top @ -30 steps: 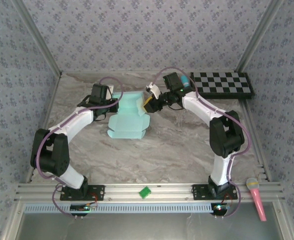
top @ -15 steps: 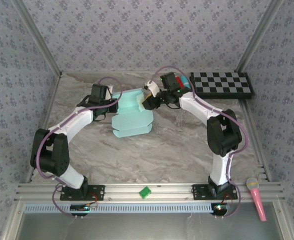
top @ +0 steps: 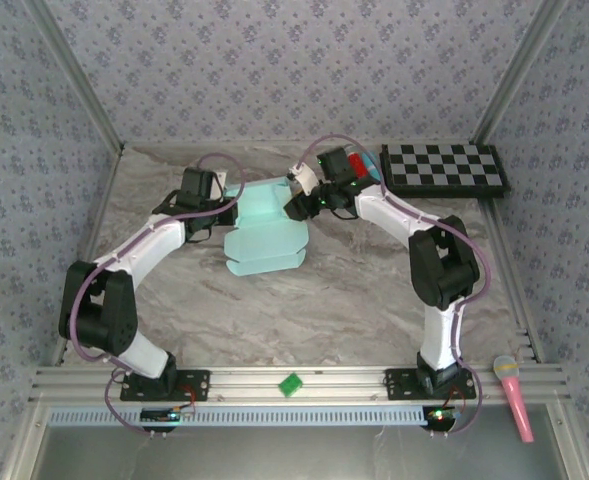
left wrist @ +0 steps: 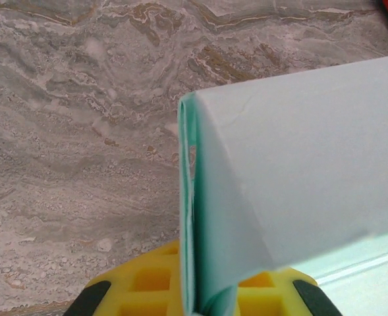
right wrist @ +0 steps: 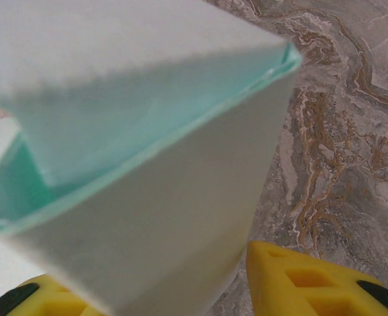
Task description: Fold the paper box
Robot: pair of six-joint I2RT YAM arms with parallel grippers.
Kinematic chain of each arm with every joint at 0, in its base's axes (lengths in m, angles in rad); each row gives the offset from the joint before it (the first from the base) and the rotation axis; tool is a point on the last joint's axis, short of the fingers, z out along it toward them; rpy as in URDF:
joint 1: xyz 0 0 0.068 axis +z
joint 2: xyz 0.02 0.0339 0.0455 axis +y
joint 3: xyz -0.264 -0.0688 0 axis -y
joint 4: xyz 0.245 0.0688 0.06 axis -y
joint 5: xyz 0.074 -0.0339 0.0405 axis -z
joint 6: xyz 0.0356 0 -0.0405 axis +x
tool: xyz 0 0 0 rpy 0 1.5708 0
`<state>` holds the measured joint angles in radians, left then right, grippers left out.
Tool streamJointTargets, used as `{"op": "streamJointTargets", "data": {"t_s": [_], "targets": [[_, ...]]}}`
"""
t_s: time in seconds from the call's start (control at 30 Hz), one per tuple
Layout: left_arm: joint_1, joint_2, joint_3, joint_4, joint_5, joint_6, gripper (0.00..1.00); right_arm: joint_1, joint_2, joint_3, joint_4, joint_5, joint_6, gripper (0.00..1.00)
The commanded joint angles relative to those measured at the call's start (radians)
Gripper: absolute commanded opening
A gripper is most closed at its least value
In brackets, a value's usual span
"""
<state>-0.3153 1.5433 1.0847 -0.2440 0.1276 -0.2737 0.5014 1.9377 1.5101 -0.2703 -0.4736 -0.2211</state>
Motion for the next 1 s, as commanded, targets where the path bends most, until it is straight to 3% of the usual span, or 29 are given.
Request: {"op": "streamJointTargets", "data": {"t_s": [0.0,0.23,0.97], "targets": [[-0.007,-0.049,0.037,-0.003,0.049,0.005,0.00,0.000,0.017,0.022,0.013,0.066,0.019,0.43],[-0.007,-0.051,0.037,-0.004,0.046,-0.014,0.00,0.009,0.003,0.003,0.046,0.160,0.032,0.36],[-0.016,-0.041,0.045,-0.004,0.072,-0.079,0.00,0.064,0.014,-0.004,0.101,0.658,0.094,0.15]]}}
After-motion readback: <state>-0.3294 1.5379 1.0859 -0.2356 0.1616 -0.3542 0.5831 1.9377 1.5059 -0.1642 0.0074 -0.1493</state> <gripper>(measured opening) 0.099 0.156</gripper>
